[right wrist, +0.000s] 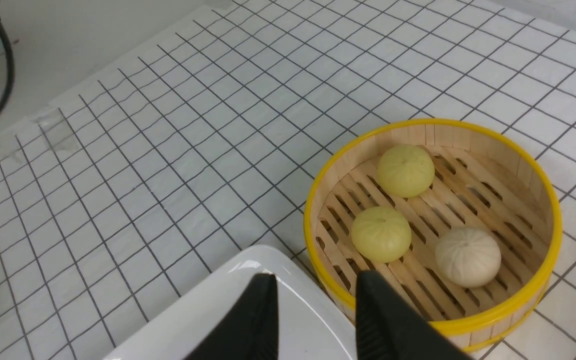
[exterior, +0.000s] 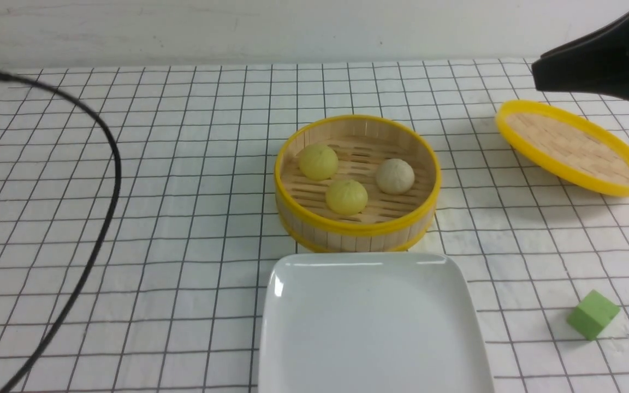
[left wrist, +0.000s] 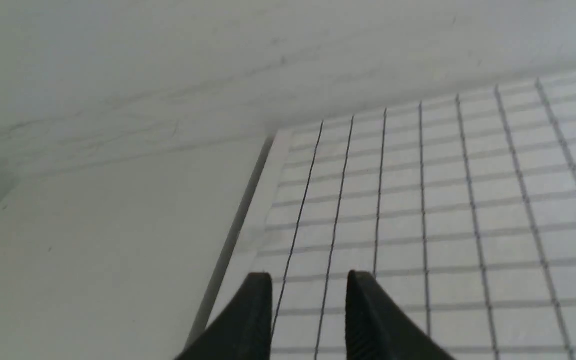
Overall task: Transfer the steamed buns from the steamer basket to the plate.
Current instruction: Use the right arm to grab the steamed stuffed bun that is closest to it
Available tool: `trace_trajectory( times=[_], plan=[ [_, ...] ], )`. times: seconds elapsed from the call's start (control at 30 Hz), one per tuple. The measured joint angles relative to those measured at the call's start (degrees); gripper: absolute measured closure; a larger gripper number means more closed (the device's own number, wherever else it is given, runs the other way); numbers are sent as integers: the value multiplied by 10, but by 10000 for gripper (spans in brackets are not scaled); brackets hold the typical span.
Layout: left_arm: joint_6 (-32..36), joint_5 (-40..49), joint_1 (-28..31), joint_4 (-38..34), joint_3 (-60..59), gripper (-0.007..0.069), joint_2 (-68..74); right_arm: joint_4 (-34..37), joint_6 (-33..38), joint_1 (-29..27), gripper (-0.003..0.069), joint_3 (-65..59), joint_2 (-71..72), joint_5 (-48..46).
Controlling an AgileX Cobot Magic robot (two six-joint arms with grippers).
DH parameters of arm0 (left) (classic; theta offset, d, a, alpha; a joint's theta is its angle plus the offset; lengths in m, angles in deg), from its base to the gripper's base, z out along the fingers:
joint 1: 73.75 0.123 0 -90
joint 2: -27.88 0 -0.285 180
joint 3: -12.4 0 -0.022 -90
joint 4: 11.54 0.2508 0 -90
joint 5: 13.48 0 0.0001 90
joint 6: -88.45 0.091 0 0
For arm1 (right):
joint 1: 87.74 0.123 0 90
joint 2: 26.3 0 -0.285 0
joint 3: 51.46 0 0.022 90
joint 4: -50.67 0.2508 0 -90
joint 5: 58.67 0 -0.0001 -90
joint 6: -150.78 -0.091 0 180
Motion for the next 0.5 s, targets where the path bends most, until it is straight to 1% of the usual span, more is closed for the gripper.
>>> trace_trajectory(
  times=[0.1, 0.23, 0.3, 0.37, 0.43, 0.47, 0.5],
  plan=[
    [36, 29, 0, -35, -25, 384, 1, 1, 0, 0, 419, 0, 0, 0],
    [43, 24, 0, -53, -27, 384, 1, 1, 0, 0, 419, 0, 0, 0],
    [47, 20, 0, -96, -27, 384, 1, 1, 0, 0, 419, 0, 0, 0],
    [65, 34, 0, -151, -27, 384, 1, 1, 0, 0, 419, 0, 0, 0],
    [100, 62, 0, -209, -27, 384, 1, 1, 0, 0, 419, 0, 0, 0],
    [140, 89, 0, -262, -27, 384, 1, 1, 0, 0, 419, 0, 0, 0],
    [167, 106, 0, -296, -27, 384, 1, 2, 0, 0, 419, 0, 0, 1]
  ],
)
